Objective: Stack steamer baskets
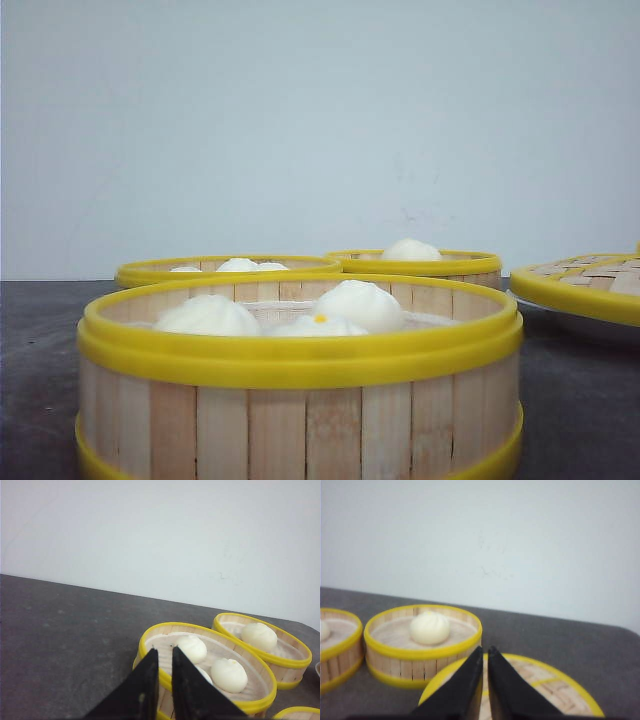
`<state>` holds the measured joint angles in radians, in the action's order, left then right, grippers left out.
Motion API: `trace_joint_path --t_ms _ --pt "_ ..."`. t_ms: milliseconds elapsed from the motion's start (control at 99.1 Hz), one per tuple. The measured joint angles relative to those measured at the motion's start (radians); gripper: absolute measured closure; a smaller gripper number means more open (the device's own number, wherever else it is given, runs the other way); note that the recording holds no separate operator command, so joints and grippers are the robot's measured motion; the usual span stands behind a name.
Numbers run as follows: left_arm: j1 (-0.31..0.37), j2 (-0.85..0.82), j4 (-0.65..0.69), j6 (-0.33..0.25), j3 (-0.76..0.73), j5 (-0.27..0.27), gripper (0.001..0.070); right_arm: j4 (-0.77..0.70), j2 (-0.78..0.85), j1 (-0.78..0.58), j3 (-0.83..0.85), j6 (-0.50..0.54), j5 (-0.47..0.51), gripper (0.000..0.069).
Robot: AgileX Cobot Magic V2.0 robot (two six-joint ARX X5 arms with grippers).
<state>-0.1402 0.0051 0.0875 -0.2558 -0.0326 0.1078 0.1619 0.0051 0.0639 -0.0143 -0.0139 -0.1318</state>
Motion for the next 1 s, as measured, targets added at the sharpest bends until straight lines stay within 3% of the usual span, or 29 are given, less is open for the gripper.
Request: trace_joint_path --t_ms 262,384,495,656,737,848,898,999 --pt "0.000 0.000 -0.030 -0.119 0.000 0.000 0.0686 -0.026 0.000 0.000 0.000 0.140 0.000 0.0680" --pt "0.000 0.000 -0.050 -0.230 0.000 -0.027 0.0686 -0.069 0.000 0.000 0.000 0.206 0.000 0.0680" --pt "0.000 0.000 -0.071 -0.310 0.000 -0.010 0.0686 -0.085 0.000 0.000 0.000 0.240 0.000 0.0680" --pt "0.000 0.000 -0.113 -0.316 -0.002 0.093 0.0680 -0.085 0.000 0.000 0.000 0.261 -0.003 0.0680" --pt "0.000 0.001 -0.153 -0.323 -0.029 0.105 0.0669 -0.087 0.000 0.000 0.000 0.279 -0.007 0.0680" --pt "0.000 0.045 -0.266 -0.296 -0.158 0.036 0.0651 -0.091 0.000 0.000 -0.004 0.300 -0.007 0.0680" --pt "0.000 0.093 -0.310 -0.260 -0.227 -0.005 0.0648 -0.091 0.000 0.000 -0.008 0.303 -0.007 0.0680" --pt "0.000 0.251 -0.399 -0.175 -0.351 -0.037 0.0615 -0.090 0.000 0.000 -0.014 0.307 -0.007 0.0680"
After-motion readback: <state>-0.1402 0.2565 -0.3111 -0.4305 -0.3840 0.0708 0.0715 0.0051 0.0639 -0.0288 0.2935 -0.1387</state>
